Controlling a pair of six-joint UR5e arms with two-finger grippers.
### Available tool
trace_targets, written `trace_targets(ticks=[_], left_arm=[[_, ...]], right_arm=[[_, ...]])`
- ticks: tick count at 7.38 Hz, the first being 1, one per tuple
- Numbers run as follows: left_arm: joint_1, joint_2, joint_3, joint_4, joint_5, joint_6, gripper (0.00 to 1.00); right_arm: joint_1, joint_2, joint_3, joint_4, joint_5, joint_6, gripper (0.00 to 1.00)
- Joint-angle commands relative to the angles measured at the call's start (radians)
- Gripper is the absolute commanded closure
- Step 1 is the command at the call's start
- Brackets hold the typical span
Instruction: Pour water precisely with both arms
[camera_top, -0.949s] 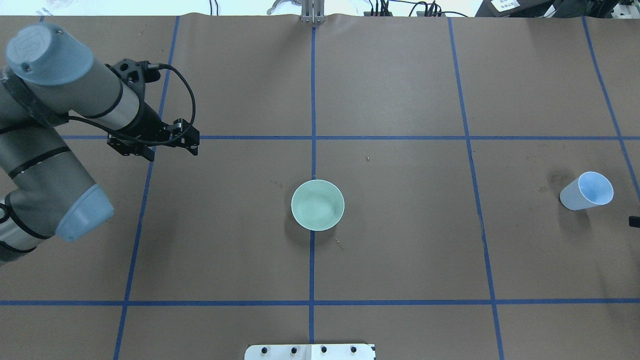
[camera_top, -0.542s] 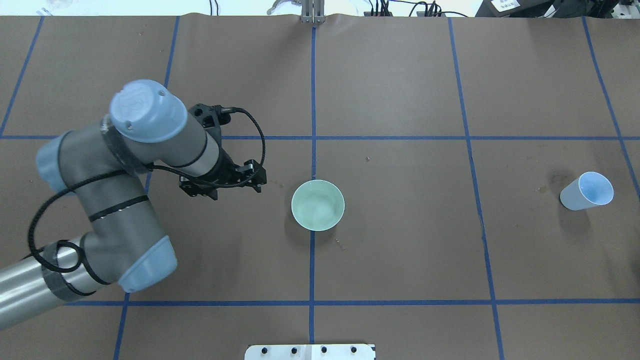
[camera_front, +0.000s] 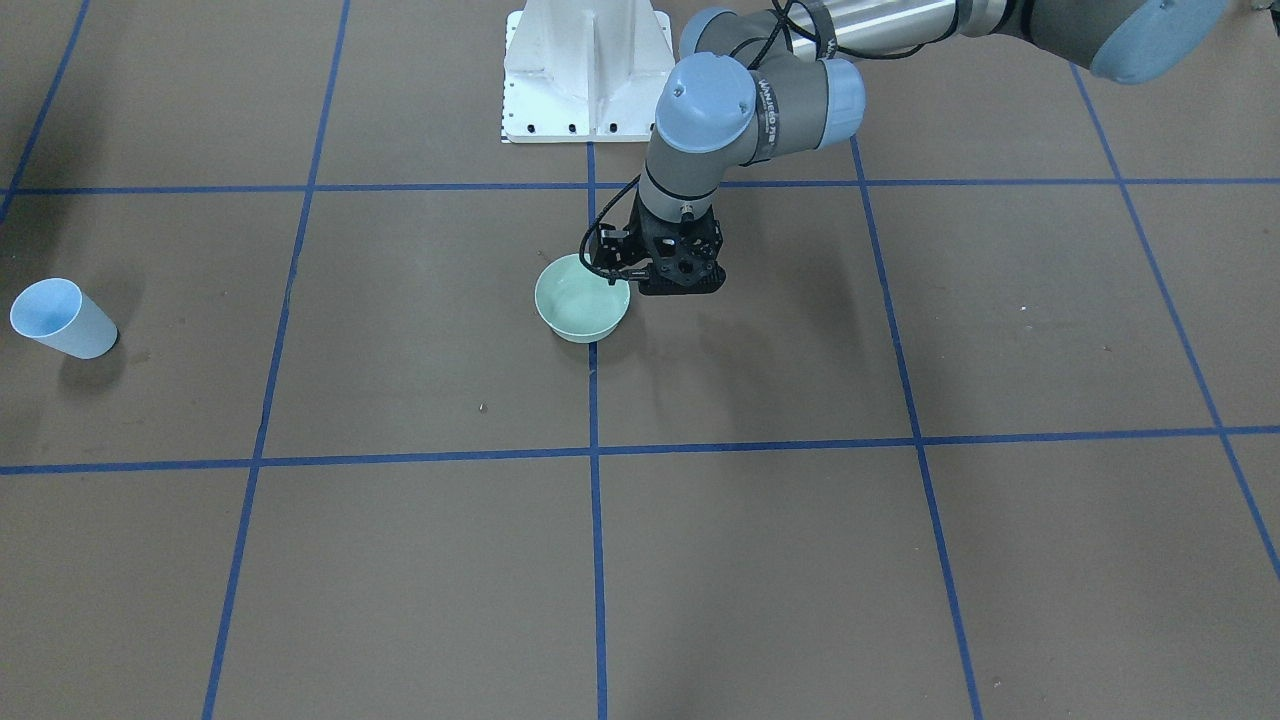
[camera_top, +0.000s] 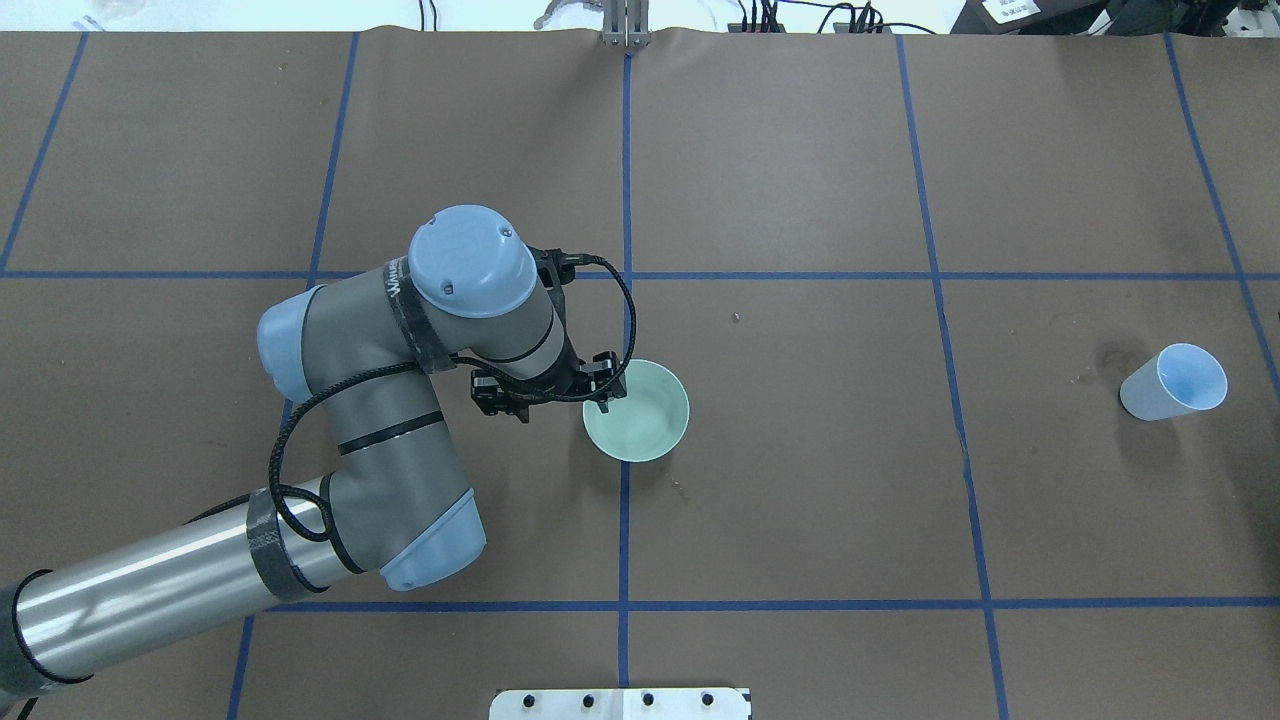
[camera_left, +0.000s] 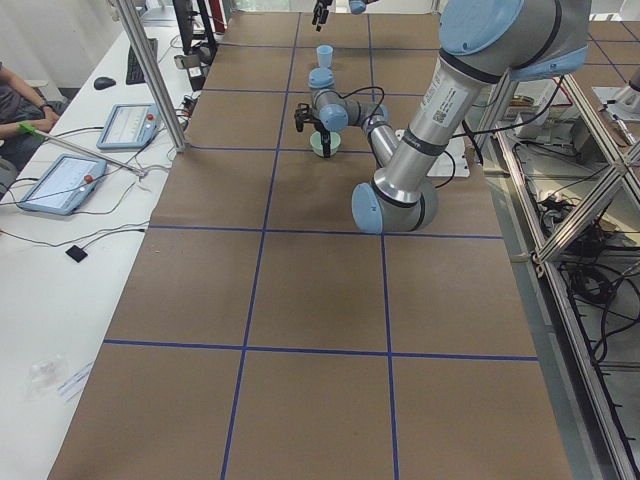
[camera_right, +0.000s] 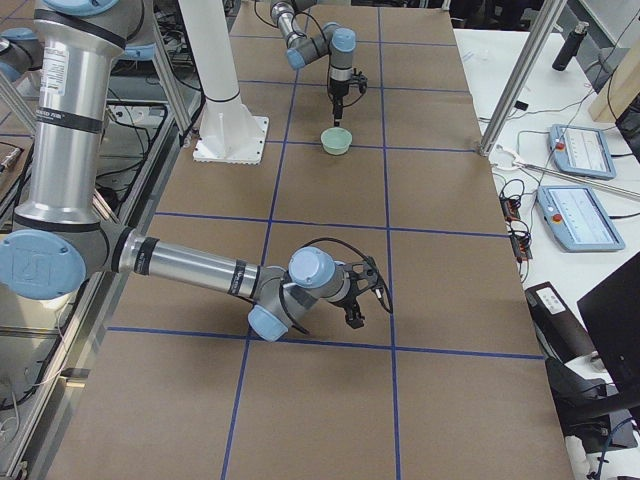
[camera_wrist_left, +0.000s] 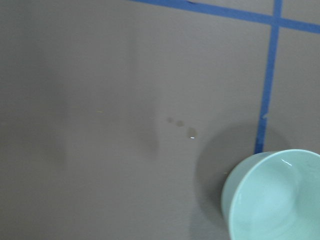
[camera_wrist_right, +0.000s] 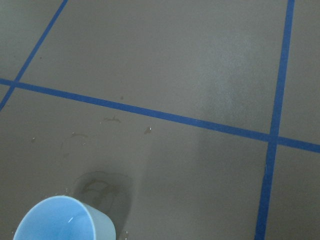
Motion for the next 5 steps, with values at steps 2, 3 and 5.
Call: trace_targets(ticks=[2, 3, 5], left_arm=[[0.013, -0.012, 0.037, -0.006, -0.001, -0.003, 0.34], [0.016, -0.012, 0.043, -0.006, -0.001, -0.003, 0.35], [0.028, -0.024, 0.054, -0.007, -0.001, -0.003, 0.40]], right_arm=[[0.017, 0.084, 0.013, -0.165, 0.024, -0.046, 0.00], [0.019, 0.087, 0.013, -0.169, 0.024, -0.046, 0.00], [0.019, 0.091, 0.013, -0.171, 0.024, -0.046, 0.00]])
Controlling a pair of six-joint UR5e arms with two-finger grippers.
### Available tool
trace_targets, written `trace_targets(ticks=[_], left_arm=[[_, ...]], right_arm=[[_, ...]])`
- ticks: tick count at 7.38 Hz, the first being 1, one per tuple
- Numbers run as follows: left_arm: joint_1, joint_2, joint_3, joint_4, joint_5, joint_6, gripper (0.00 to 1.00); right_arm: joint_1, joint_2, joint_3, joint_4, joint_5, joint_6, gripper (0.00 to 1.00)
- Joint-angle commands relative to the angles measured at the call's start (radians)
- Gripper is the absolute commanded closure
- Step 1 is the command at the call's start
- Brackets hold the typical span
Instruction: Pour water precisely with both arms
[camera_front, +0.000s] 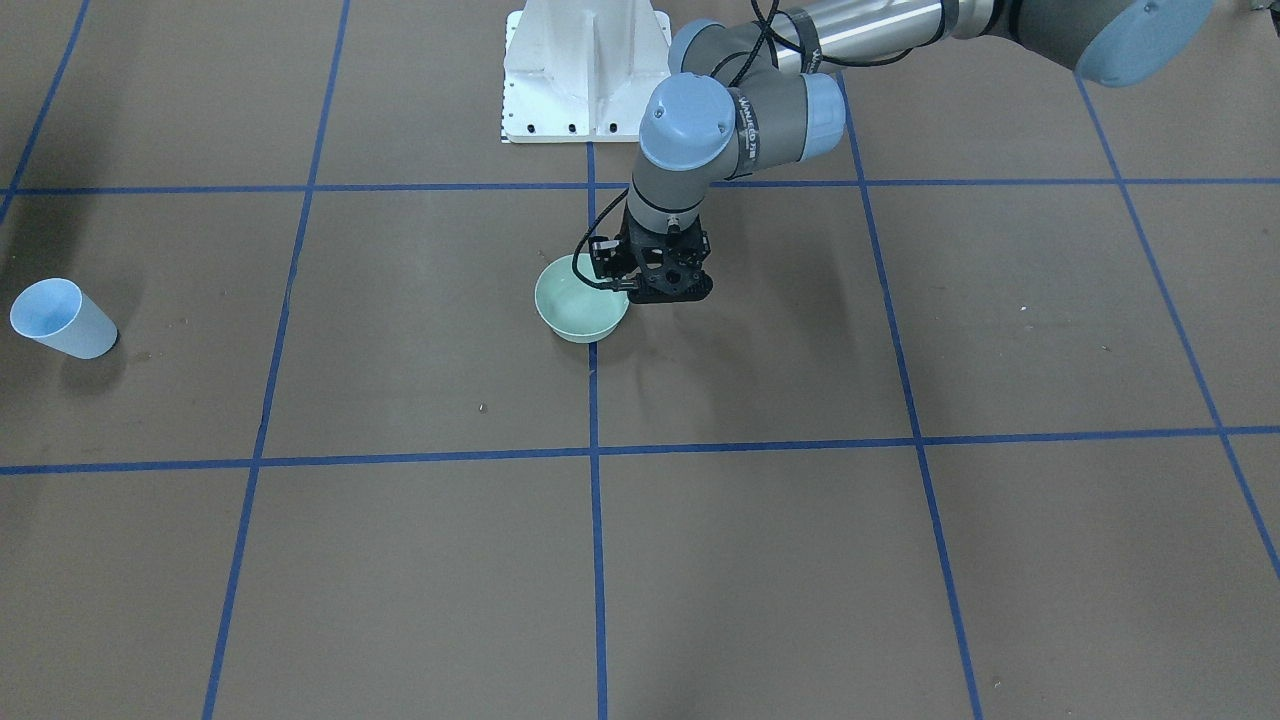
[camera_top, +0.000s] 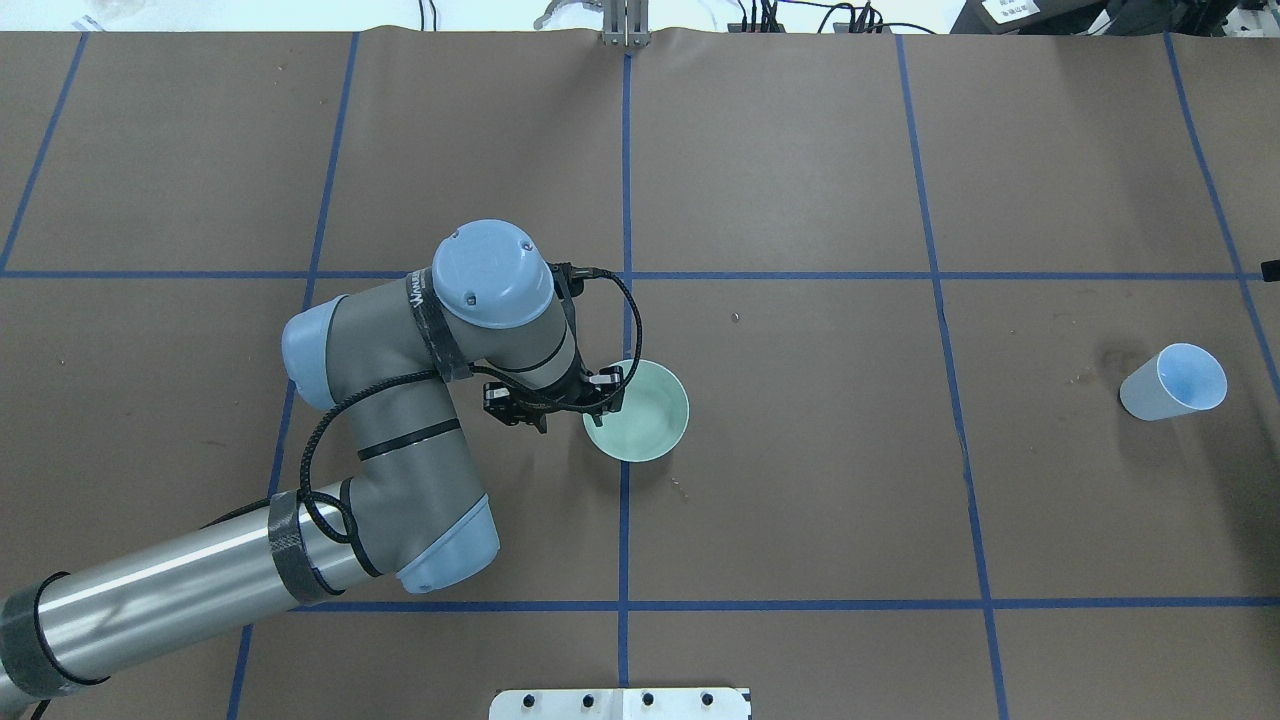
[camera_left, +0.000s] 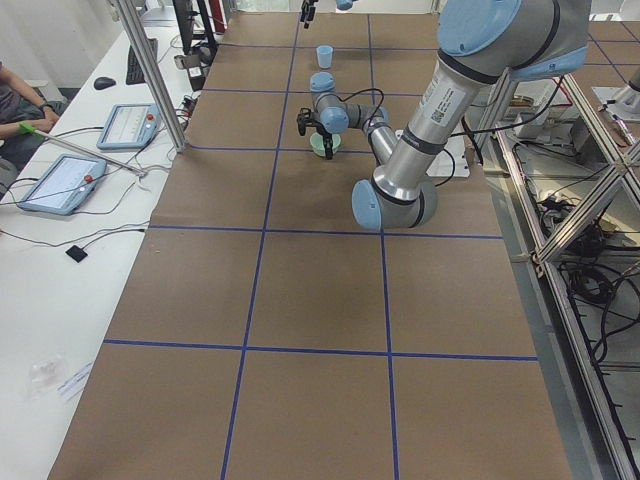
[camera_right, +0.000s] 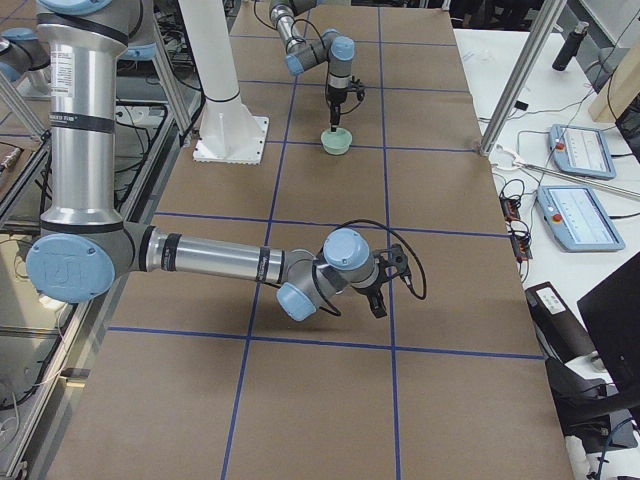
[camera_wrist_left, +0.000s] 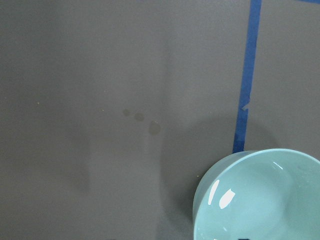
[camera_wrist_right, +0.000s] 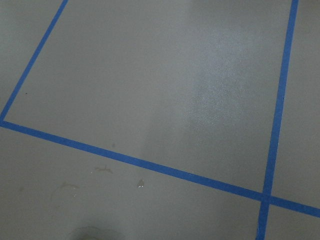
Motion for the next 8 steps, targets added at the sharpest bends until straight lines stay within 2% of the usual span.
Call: trace_targets(ticks=[1, 2, 3, 5, 6, 7, 8], left_arm=[[0.006, -0.016, 0.027, -0.015, 0.000, -0.002, 0.51], [0.006, -0.016, 0.031, -0.020, 0.000, 0.000, 0.68], [0.006, -0.016, 0.029, -0.020, 0.000, 0.001, 0.97], [0.004, -0.016, 0.025, -0.020, 0.000, 0.003, 1.00], [-0.006, -0.016, 0.015, -0.027, -0.002, 0.002, 1.00], [-0.049, -0.014, -0.021, -0.015, -0.024, 0.009, 1.00], [-0.118, -0.002, -0.041, -0.014, -0.087, 0.033, 1.00]], right_arm=[[0.002, 0.001, 0.000, -0.002, 0.002, 0.000, 0.00], [0.003, 0.001, 0.000, -0.003, 0.002, 0.000, 0.00], [0.005, 0.001, 0.000, -0.002, 0.002, 0.000, 0.00], [0.003, 0.012, 0.002, -0.028, 0.014, 0.000, 0.00], [0.002, 0.036, 0.017, -0.083, 0.014, 0.000, 0.00], [0.002, 0.038, 0.032, -0.103, 0.012, -0.003, 0.00], [0.002, 0.043, 0.032, -0.111, 0.012, -0.003, 0.00]])
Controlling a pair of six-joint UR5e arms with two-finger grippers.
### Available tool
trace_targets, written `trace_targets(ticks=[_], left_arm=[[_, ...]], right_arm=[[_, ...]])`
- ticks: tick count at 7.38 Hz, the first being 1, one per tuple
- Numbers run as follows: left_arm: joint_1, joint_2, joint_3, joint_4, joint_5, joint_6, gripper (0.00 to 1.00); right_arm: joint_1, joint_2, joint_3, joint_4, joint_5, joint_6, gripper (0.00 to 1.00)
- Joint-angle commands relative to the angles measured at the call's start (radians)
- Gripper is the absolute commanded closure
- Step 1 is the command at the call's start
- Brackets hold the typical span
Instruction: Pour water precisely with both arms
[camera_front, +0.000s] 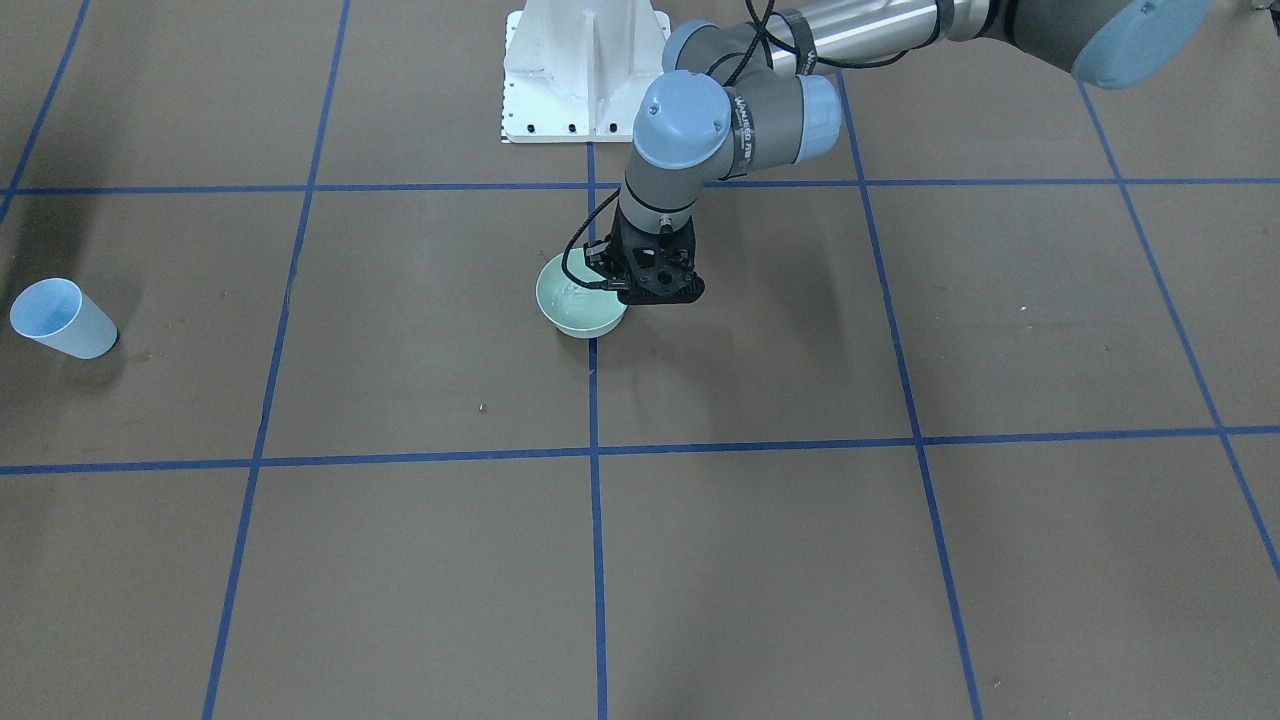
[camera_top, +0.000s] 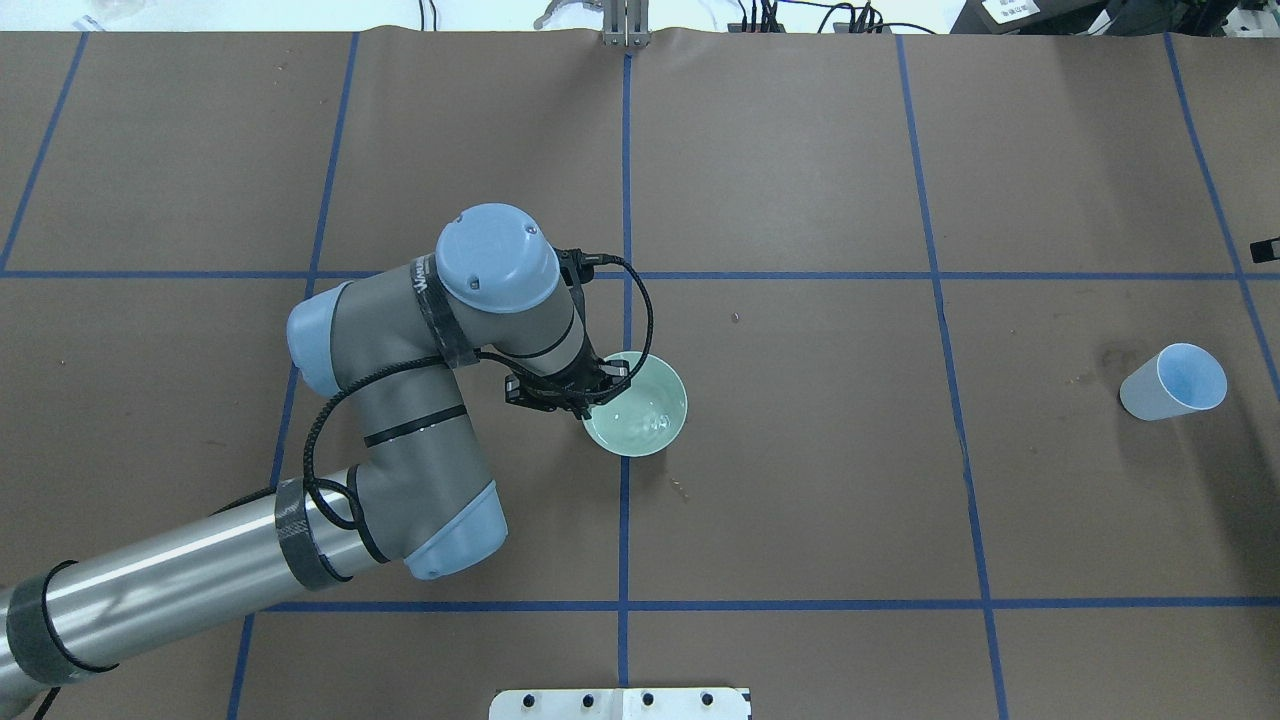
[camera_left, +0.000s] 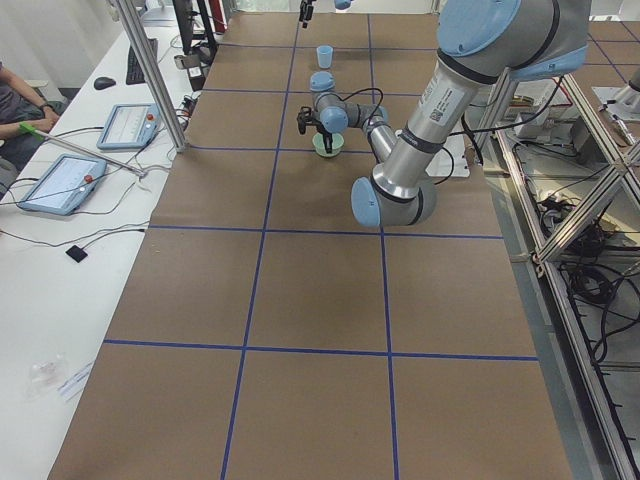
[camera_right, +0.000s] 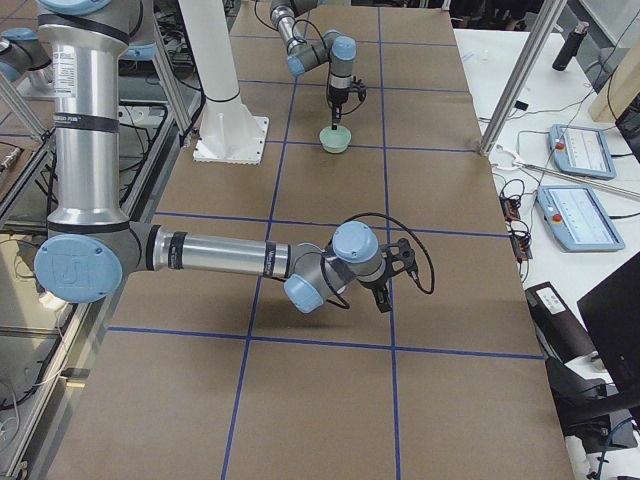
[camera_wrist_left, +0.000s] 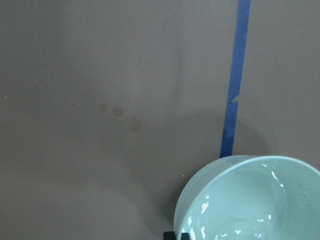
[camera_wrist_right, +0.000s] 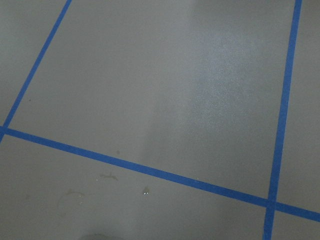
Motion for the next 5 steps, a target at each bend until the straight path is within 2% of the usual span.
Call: trace_targets(ticks=[1, 3, 5], left_arm=[[-0.141, 0.058, -0.051, 0.004, -0.136, 0.079, 1.00], [-0.270, 0.297, -0.216, 0.004, -0.207, 0.313, 1.00], [-0.405, 0.498, -0.253, -0.009, -0.269, 0.592, 1.00]], right_arm=[[-0.010, 0.020, 0.019, -0.078, 0.000, -0.001, 0.00], [-0.016, 0.064, 0.071, -0.251, -0.014, -0.033, 0.00], [0.013, 0.128, 0.073, -0.433, -0.043, -0.194, 0.00]])
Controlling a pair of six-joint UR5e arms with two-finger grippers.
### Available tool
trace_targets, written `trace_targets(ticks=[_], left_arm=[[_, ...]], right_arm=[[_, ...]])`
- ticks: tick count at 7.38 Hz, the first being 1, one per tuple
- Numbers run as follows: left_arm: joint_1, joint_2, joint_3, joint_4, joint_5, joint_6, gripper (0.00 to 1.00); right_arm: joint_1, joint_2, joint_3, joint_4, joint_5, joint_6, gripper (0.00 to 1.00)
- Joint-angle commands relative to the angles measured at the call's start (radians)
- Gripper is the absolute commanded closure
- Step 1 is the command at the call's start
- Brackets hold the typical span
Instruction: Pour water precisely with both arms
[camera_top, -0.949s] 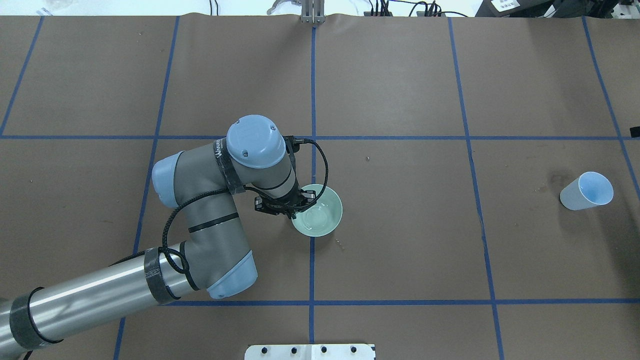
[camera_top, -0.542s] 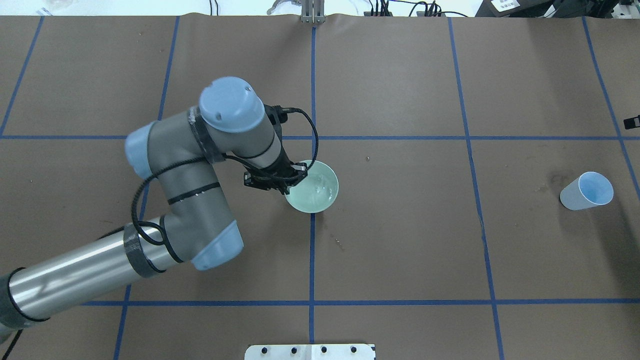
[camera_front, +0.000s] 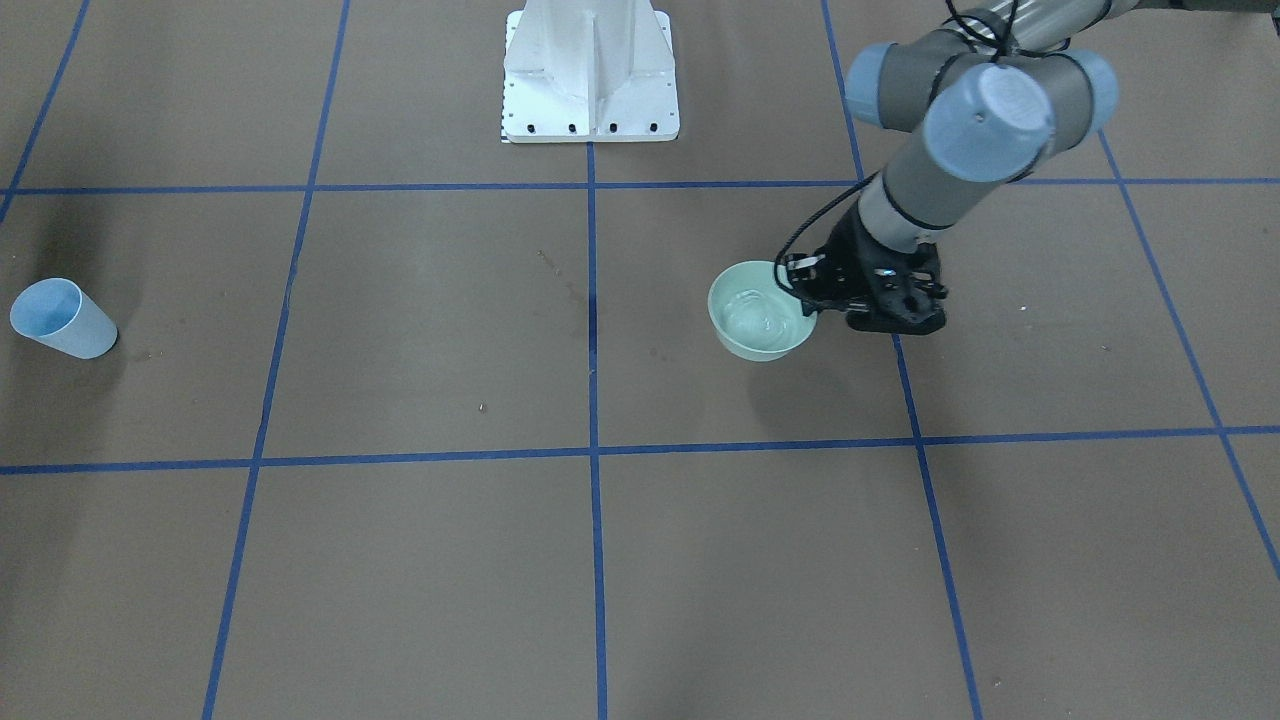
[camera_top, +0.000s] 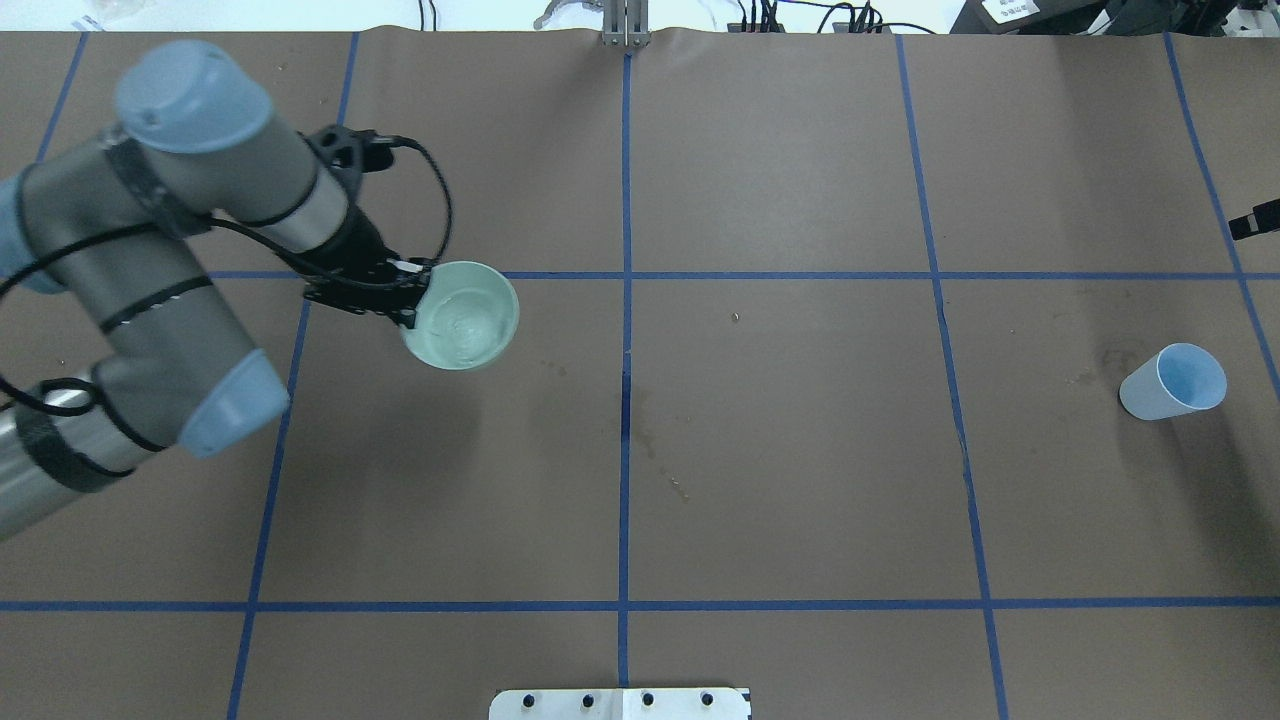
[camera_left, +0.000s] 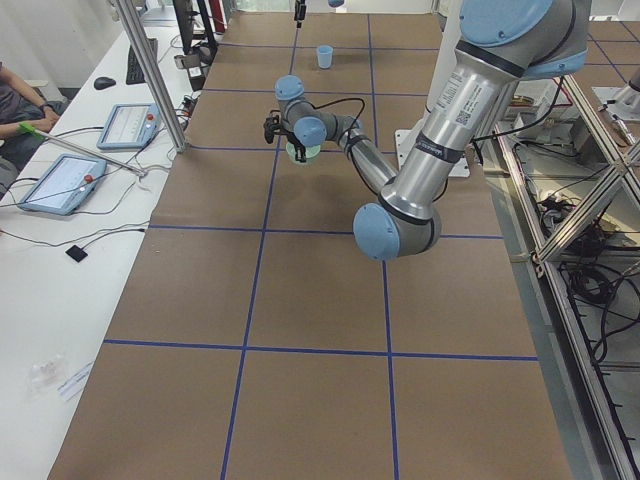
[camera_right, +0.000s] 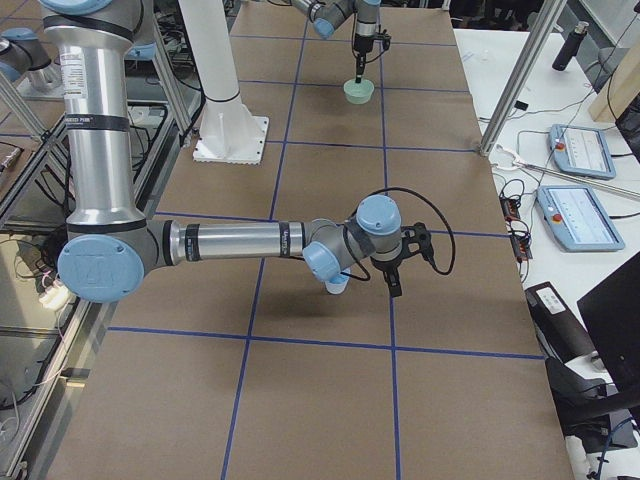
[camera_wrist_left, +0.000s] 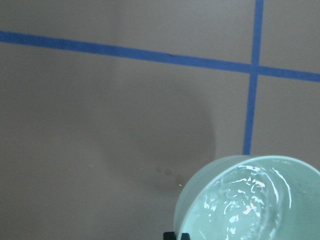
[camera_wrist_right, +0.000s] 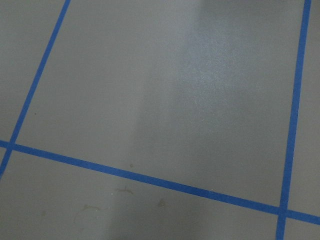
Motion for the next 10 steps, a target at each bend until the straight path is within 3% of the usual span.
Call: trace_targets(ticks=[1, 3, 7, 10], left_arm=[[-0.130, 0.203, -0.024, -0.021, -0.036, 0.332, 1.00], [-0.177, 0.294, 0.019, -0.024, -0.036, 0.478, 1.00], [-0.240, 0.296, 0.148, -0.023, -0.060, 0.545, 1.00], [-0.239, 0.297, 0.177, -0.023, -0.074, 0.547, 1.00]], right_arm=[[0.031, 0.055, 0.005, -0.174, -0.026, -0.149, 0.00], [0.045, 0.058, 0.005, -0.216, -0.027, -0.217, 0.00], [0.045, 0.059, 0.008, -0.224, -0.047, -0.227, 0.00], [0.044, 0.061, 0.008, -0.224, -0.047, -0.227, 0.00]])
